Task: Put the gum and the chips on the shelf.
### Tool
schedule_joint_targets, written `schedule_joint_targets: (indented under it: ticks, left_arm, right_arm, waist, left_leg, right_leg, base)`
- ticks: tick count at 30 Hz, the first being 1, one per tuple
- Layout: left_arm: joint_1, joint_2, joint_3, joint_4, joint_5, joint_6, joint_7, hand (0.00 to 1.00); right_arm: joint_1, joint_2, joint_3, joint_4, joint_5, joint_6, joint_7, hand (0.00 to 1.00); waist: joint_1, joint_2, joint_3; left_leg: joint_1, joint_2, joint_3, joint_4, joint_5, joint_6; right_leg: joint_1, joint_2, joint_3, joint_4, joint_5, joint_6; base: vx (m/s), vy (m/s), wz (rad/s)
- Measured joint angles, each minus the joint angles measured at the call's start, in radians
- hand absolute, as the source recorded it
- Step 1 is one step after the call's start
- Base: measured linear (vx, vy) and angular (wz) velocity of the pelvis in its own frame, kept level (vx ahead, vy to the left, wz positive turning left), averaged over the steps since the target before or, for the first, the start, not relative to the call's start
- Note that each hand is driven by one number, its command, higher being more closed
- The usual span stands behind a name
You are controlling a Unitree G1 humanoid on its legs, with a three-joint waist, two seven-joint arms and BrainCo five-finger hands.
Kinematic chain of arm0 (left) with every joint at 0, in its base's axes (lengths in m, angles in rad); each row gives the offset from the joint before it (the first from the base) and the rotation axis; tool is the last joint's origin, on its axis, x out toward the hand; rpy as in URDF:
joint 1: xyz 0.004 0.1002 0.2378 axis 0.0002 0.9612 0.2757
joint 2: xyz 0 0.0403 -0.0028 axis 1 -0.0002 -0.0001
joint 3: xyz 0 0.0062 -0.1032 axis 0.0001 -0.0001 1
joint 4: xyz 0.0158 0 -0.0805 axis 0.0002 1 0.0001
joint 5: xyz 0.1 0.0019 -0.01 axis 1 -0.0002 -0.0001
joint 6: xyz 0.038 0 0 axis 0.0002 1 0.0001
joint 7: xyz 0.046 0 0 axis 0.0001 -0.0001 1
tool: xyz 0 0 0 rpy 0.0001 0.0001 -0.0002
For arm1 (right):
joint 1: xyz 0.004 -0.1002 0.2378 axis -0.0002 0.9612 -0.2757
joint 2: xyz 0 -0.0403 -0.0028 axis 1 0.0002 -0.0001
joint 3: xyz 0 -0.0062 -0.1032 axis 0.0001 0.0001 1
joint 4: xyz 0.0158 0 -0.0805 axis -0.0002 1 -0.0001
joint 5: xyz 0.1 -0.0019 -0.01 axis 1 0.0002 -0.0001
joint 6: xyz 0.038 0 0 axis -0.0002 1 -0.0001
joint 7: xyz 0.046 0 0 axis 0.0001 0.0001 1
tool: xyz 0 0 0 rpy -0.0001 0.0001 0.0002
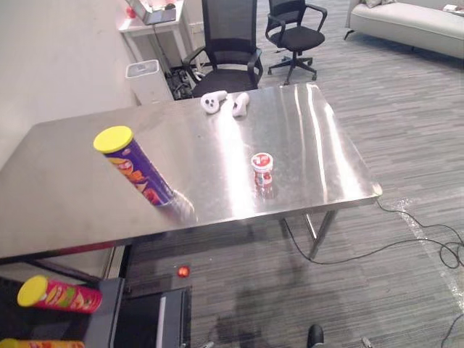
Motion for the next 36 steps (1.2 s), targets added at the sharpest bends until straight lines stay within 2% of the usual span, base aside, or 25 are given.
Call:
schedule_joint_targets:
  ticks: [5, 12, 18, 20, 22, 25, 29, 33, 36]
  left_arm:
    - [-0.015, 0.020, -0.018, 0.014, 0.007, -0.001, -0.001, 0.00]
    - [-0.014, 0.021, -0.015, 0.014, 0.006, -0.001, -0.002, 0.00]
    - [-0.010, 0.021, 0.028, 0.013, 0.006, -0.001, -0.006, 0.00]
    - [-0.004, 0.025, 0.055, 0.012, 0.003, 0.000, -0.008, 0.00]
    - [0.008, 0.024, 0.059, 0.003, 0.001, 0.000, -0.010, 0.00]
    - [0.028, 0.020, 0.060, -0.006, -0.006, -0.001, -0.011, 0.00]
    - [0.049, 0.013, 0.060, -0.011, -0.020, -0.007, -0.009, 0.00]
    - [0.066, 0.012, 0.070, -0.050, -0.045, -0.015, -0.001, 0.00]
    - [0.073, 0.010, 0.104, -0.080, -0.045, -0.019, 0.002, 0.00]
  right_arm:
    - [0.003, -0.001, 0.037, 0.007, -0.009, 0.001, 0.002, 0.00]
    - [0.002, -0.001, 0.029, 0.020, -0.008, 0.001, 0.002, 0.00]
    - [-0.003, -0.005, -0.092, 0.023, 0.015, 0.001, -0.001, 0.00]
    - [-0.020, -0.016, -0.127, 0.020, 0.084, 0.001, -0.007, 0.00]
    - [-0.024, -0.034, -0.130, -0.010, 0.119, 0.000, -0.010, 0.00]
    - [-0.036, -0.090, -0.113, -0.123, 0.148, -0.005, -0.041, 0.00]
    - [-0.055, -0.153, -0.078, -0.349, 0.138, -0.040, -0.113, 0.00]
    - [-0.080, -0.166, -0.075, -0.574, 0.073, -0.071, -0.189, 0.00]
    - [-0.099, -0.164, -0.074, -0.737, 0.011, -0.077, -0.241, 0.00]
  waist:
    - [-0.001, -0.026, -0.002]
    - [0.002, -0.035, -0.007]
    - [0.003, -0.046, -0.010]
    - [0.002, -0.063, -0.016]
    - [0.002, -0.065, -0.028]
    - [0.003, -0.067, -0.040]
    - [-0.001, -0.057, -0.061]
    - [0.002, -0.058, -0.065]
    - [0.002, -0.061, -0.073]
  left_leg:
    - [0.019, -0.006, -0.027, -0.001, 0.000, 0.000]
    - [0.027, -0.015, -0.058, -0.002, 0.000, 0.000]
    - [0.028, -0.015, -0.086, -0.049, 0.006, 0.010]
    - [0.022, -0.023, -0.103, -0.062, 0.018, 0.027]
    - [0.013, -0.023, -0.106, -0.066, 0.021, 0.027]
    - [-0.009, -0.023, -0.108, -0.067, 0.028, 0.016]
    - [-0.036, -0.020, -0.126, -0.066, 0.037, 0.013]
    - [-0.047, -0.015, -0.148, -0.064, 0.044, 0.019]
    - [-0.047, -0.016, -0.164, -0.063, 0.046, 0.019]
  right_leg:
    - [0.024, -0.005, -0.013, 0.000, 0.000, 0.000]
    - [0.047, -0.014, -0.052, 0.000, 0.000, 0.000]
    - [0.043, -0.013, -0.078, -0.001, -0.002, 0.003]
    - [0.041, -0.020, -0.091, -0.001, -0.014, 0.011]
    - [0.031, -0.020, -0.093, -0.001, -0.015, 0.012]
    - [0.012, -0.021, -0.096, -0.001, -0.021, 0.012]
    - [-0.008, -0.021, -0.107, -0.001, -0.021, 0.012]
    - [-0.007, -0.014, -0.125, 0.000, -0.015, 0.009]
    - [-0.005, -0.012, -0.140, 0.000, -0.015, 0.008]
  base:
    - [0.07, 0.012, 0.02]
    - [-0.02, -0.016, 0.14]
    - [-0.11, -0.048, 0.12]
    - [-0.15, -0.069, 0.15]
    - [-0.13, -0.054, 0.06]
    - [-0.09, -0.034, 0.03]
    - [-0.01, -0.011, 0.10]
    - [0.05, -0.014, 0.15]
    - [0.09, 0.001, 0.15]
